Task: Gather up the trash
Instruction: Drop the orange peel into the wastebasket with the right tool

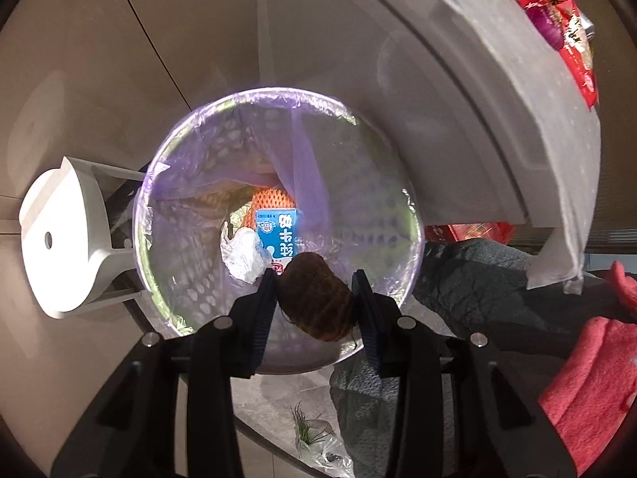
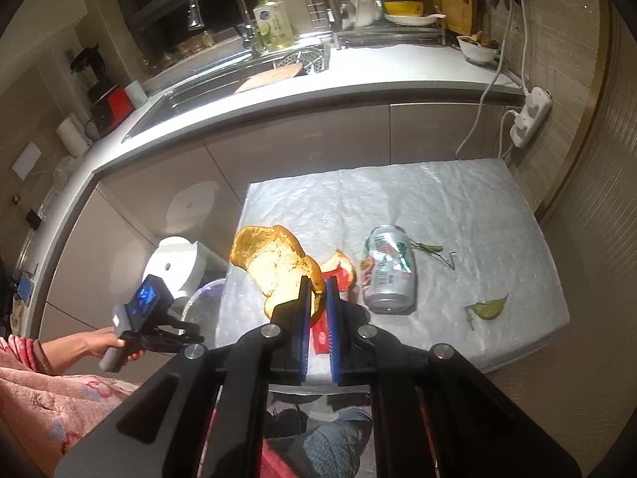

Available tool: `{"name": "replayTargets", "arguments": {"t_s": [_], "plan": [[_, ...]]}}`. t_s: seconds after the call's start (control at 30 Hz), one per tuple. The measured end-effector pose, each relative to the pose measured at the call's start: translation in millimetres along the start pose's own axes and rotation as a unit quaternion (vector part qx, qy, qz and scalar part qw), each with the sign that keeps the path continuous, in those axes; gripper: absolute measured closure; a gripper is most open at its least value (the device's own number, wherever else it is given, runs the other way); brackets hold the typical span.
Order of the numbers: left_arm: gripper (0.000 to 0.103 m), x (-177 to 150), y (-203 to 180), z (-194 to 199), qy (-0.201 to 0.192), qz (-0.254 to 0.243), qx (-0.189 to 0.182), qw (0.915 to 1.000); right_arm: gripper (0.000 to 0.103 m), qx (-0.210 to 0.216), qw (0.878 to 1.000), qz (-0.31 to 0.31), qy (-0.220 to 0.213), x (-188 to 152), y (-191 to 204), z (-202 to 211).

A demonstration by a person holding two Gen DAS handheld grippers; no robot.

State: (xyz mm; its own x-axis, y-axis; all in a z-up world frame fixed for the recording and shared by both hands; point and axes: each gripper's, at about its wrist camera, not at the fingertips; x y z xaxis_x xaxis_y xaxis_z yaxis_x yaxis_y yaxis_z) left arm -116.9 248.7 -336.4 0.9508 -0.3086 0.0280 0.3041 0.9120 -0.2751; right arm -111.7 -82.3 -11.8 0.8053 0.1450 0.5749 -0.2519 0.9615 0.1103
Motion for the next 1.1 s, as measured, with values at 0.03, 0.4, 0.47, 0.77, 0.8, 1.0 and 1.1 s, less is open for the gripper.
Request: {"name": "replayTargets", "arguments": {"t_s": [0.03, 0.4, 0.47, 0.77, 0.8, 1.0, 1.1], "plan": [[0.062, 0, 3, -3, 0.002, -0.003, 0.002, 1.0, 0.095, 0.003, 1.0, 0.002, 0.0, -1, 7, -1], [0.039, -2, 2, 47, -0.051, -0.014, 0.005, 0.9986, 0.095, 0.047, 0.997, 0.047, 0.034, -14, 91, -38], [0.029, -8, -4, 77, -0.08, -0.02, 0.013, 0.9965, 0.095, 0.059, 0.995, 0.063, 0.049, -18, 108, -54], [0.021, -41, -15, 175, -0.158, -0.002, 0.059, 0.9857, 0.095, 0.092, 0.977, 0.141, 0.132, -49, 185, -155], [0.021, -43, -15, 179, -0.161, 0.002, 0.062, 0.985, 0.095, 0.092, 0.975, 0.151, 0.137, -52, 192, -164], [0.021, -43, -7, 191, -0.16, 0.02, 0.088, 0.9829, 0.092, 0.077, 0.962, 0.201, 0.167, -73, 228, -212], [0.021, -38, -7, 196, -0.162, 0.019, 0.083, 0.9831, 0.061, 0.078, 0.96, 0.205, 0.172, -77, 232, -217]]}}
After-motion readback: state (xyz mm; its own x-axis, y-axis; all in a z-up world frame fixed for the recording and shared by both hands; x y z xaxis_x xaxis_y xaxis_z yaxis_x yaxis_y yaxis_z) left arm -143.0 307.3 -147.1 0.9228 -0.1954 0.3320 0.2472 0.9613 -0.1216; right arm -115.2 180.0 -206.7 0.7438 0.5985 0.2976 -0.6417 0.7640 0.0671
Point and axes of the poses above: each gripper's, at about its wrist camera, not at the fingertips, and z roughly against the way its jaws point, y to its left, x to its top, and after that the axes turned 6 degrees about -x, right-handed
